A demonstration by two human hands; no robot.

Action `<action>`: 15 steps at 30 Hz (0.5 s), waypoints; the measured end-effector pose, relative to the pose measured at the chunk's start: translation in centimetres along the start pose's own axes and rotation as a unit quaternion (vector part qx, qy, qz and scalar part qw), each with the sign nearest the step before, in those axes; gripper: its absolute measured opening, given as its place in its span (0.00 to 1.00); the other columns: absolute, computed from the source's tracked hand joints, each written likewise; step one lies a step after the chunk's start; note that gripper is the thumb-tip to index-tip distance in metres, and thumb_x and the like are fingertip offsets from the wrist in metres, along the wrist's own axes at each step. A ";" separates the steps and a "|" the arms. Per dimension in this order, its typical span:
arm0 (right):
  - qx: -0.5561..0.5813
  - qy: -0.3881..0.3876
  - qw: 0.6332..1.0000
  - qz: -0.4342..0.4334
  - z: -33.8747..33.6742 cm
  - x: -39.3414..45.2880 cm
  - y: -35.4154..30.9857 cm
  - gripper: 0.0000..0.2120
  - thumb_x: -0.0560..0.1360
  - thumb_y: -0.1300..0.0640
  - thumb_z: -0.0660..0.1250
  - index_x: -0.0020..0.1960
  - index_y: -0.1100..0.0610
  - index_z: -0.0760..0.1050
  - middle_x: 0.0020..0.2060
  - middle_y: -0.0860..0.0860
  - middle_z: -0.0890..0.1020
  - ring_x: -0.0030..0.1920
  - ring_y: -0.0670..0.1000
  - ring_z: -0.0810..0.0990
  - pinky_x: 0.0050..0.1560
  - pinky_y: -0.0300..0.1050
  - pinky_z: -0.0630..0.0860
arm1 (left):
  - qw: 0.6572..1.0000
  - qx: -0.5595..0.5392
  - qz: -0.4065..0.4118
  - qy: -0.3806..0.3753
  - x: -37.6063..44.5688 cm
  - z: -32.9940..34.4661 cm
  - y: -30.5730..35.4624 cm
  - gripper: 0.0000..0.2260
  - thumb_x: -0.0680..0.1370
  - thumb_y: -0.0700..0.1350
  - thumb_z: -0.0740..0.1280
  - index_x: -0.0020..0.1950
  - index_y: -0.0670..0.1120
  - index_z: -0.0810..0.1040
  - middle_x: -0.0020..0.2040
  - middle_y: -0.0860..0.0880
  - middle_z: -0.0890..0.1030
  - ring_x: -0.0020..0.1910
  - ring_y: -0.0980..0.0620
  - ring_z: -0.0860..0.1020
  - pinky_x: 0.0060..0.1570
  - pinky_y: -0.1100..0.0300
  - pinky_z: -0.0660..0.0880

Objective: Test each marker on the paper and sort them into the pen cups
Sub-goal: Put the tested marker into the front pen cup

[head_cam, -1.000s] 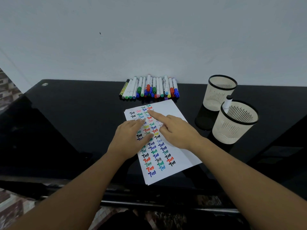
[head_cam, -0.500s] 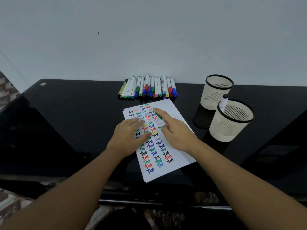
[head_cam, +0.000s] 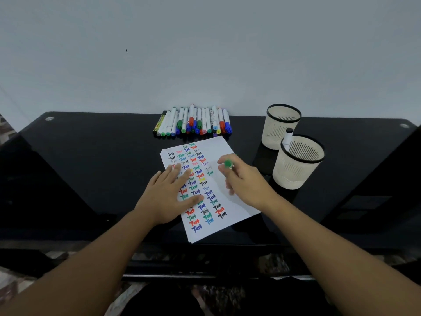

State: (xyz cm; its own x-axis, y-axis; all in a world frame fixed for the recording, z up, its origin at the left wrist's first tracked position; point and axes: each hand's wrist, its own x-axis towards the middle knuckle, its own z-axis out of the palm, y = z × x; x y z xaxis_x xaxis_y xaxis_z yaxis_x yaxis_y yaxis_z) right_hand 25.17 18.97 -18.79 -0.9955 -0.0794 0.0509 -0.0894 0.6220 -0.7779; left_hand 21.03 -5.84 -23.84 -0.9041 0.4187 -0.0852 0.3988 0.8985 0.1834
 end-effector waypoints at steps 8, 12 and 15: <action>-0.127 0.143 0.979 -0.066 -3.7 -3.5 -0.8 0.14 0.84 0.44 0.61 0.63 0.54 0.69 0.39 0.44 0.79 0.37 0.45 0.79 0.37 0.47 0.77 | 1.000 -0.004 0.001 -0.005 0.0 -0.1 0.0 0.48 0.69 0.84 0.42 0.83 0.61 0.44 0.83 0.54 0.40 0.81 0.54 0.39 0.80 0.49 0.40; -0.129 0.220 0.964 -0.074 -7.2 -4.8 -1.8 0.13 0.85 0.45 0.62 0.57 0.55 0.71 0.37 0.45 0.79 0.36 0.45 0.78 0.38 0.53 0.78 | 1.000 -0.001 0.003 -0.004 0.0 -0.1 0.0 0.48 0.68 0.84 0.41 0.83 0.60 0.44 0.83 0.54 0.41 0.82 0.54 0.40 0.80 0.49 0.40; -0.112 0.278 0.953 -0.049 -9.9 -5.2 -2.0 0.14 0.85 0.45 0.61 0.56 0.57 0.69 0.39 0.49 0.80 0.39 0.49 0.80 0.41 0.57 0.79 | 1.000 -0.003 0.003 0.002 0.0 0.0 0.0 0.49 0.67 0.84 0.41 0.83 0.60 0.44 0.83 0.54 0.41 0.82 0.54 0.40 0.80 0.49 0.40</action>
State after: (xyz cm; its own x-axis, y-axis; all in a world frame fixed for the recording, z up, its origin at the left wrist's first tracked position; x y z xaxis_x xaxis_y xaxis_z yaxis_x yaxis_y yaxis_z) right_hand 30.18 25.86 -11.27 -0.8383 0.2412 0.4890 -0.1250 0.7879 -0.6030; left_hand 21.02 -5.86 -23.81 -0.9025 0.4230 -0.0809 0.4028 0.8956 0.1888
